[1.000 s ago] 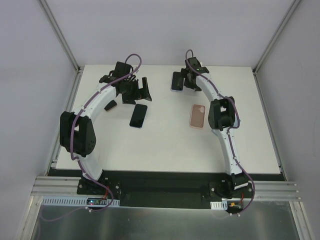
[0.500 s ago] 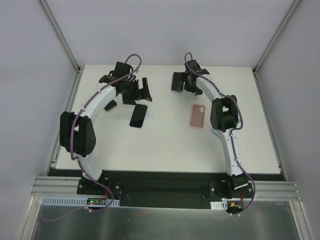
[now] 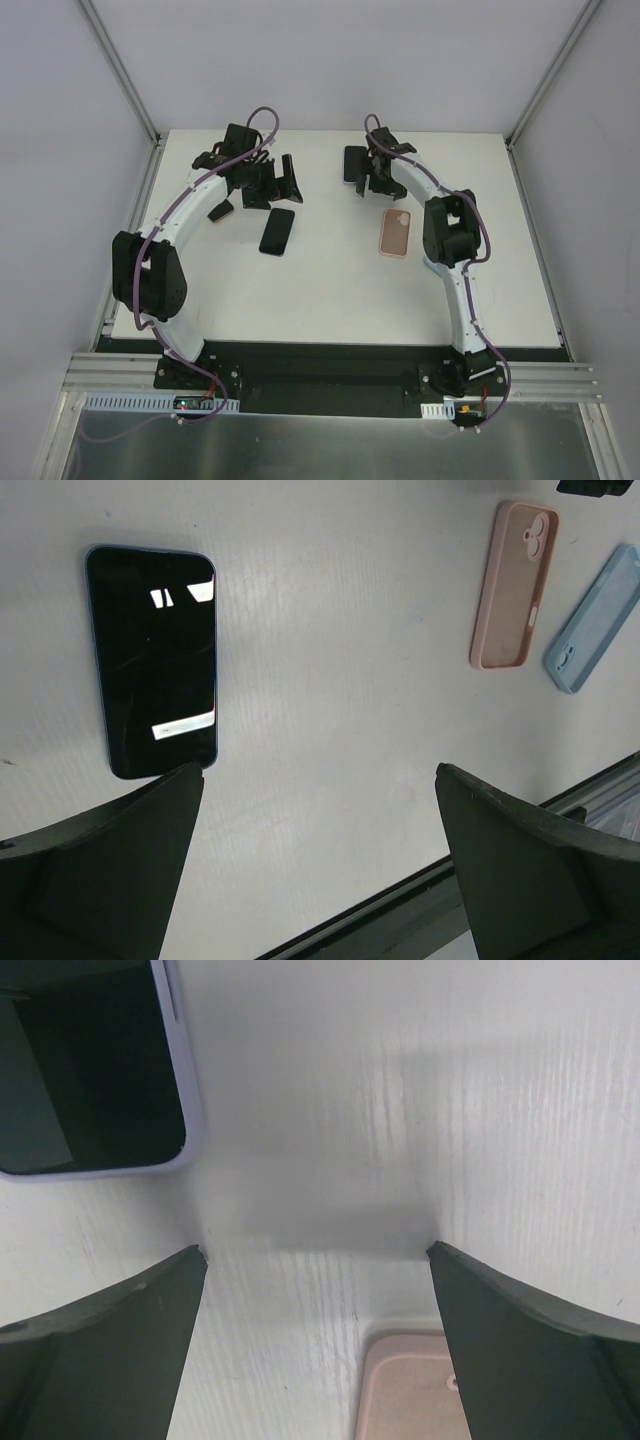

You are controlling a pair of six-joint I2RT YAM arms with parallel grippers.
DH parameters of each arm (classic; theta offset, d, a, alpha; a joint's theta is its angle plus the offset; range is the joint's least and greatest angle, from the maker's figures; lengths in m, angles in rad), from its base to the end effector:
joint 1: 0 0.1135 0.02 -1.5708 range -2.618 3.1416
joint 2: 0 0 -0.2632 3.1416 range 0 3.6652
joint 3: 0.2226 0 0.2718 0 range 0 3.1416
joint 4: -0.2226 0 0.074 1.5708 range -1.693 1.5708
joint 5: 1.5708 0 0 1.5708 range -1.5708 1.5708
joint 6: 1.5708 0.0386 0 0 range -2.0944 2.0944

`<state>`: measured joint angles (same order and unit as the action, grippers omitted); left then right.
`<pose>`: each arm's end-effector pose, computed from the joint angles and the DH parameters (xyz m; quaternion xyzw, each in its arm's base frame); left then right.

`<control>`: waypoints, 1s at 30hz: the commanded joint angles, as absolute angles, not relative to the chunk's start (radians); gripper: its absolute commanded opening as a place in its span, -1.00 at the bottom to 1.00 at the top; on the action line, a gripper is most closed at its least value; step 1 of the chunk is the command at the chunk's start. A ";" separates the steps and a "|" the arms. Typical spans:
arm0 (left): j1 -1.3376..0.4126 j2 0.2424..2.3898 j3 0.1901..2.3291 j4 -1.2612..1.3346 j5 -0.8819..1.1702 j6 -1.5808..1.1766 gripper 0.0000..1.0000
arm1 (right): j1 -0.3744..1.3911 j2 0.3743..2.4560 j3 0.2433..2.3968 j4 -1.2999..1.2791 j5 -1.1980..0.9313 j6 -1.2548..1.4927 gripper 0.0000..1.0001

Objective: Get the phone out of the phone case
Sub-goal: Pick up the phone at the center of the board.

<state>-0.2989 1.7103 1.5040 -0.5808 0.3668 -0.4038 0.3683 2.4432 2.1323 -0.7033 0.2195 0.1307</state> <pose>0.3840 -0.1328 0.3006 0.0219 0.9111 -0.2875 0.2945 0.5174 0.1906 0.1639 -0.0834 0.9526 -0.0346 0.2906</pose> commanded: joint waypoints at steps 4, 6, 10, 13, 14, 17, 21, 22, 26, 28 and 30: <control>-0.288 1.634 1.471 -0.584 0.377 -0.405 0.98 | 0.382 2.326 1.965 -0.663 0.085 0.156 0.92; -0.288 1.637 1.473 -0.583 0.377 -0.403 0.98 | 0.388 2.347 2.035 -0.664 0.048 0.158 0.92; -0.288 1.647 1.479 -0.584 0.379 -0.403 0.98 | 0.426 2.456 2.213 -0.715 0.070 0.135 0.92; -0.288 1.655 1.485 -0.586 0.379 -0.402 0.98 | 0.434 2.529 2.328 -0.741 0.060 0.161 0.92; -0.287 1.655 1.488 -0.586 0.379 -0.402 0.99 | 0.434 2.543 2.350 -0.742 0.058 0.164 0.92; -0.288 1.666 1.494 -0.586 0.385 -0.397 0.98 | 0.440 2.574 2.387 -0.732 0.089 0.158 0.92; -0.288 1.681 1.502 -0.586 0.394 -0.396 0.99 | 0.443 2.606 2.427 -0.732 0.127 0.149 0.92; -0.288 1.689 1.503 -0.586 0.397 -0.396 0.98 | 0.445 2.609 2.434 -0.733 0.144 0.149 0.92; -0.288 1.703 1.509 -0.586 0.403 -0.393 0.98 | 0.443 2.609 2.445 -0.738 0.199 0.156 0.92; -0.288 1.706 1.511 -0.586 0.402 -0.388 0.98 | 0.445 2.615 2.457 -0.752 0.212 0.147 0.92; -0.288 1.707 1.516 -0.586 0.403 -0.384 0.98 | 0.445 2.620 2.468 -0.762 0.222 0.147 0.92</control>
